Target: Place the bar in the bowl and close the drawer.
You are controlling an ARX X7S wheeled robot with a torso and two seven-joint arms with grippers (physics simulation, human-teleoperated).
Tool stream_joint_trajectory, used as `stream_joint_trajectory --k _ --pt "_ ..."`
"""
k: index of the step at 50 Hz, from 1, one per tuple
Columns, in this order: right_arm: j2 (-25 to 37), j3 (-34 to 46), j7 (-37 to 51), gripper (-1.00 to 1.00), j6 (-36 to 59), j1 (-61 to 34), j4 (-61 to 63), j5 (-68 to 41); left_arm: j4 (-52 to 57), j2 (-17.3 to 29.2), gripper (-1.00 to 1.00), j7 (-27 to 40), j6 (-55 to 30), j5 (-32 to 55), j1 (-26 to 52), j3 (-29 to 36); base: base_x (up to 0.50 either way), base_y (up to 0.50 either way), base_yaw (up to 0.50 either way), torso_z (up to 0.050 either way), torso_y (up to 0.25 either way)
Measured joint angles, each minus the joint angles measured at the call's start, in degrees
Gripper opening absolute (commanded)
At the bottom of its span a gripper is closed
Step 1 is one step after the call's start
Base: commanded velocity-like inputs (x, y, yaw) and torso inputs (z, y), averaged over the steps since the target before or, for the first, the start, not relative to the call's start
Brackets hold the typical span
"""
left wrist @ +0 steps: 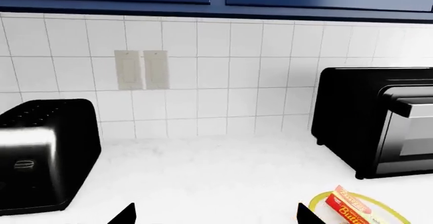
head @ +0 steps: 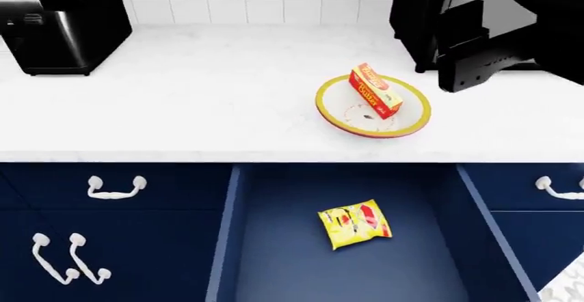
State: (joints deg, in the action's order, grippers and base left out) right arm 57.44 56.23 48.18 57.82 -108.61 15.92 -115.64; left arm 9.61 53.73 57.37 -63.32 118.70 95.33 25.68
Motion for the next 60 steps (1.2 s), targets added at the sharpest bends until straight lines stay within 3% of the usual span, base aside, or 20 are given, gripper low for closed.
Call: stream_joint_trajectory --k 60 --pt "1.86 0.96 7.2 1.0 1.93 -0.03 5.0 -3.55 1.88 1.3 1.0 1.4 1.25 3.4 -0.55 1.33 -0.01 0.5 0.0 0.0 0.0"
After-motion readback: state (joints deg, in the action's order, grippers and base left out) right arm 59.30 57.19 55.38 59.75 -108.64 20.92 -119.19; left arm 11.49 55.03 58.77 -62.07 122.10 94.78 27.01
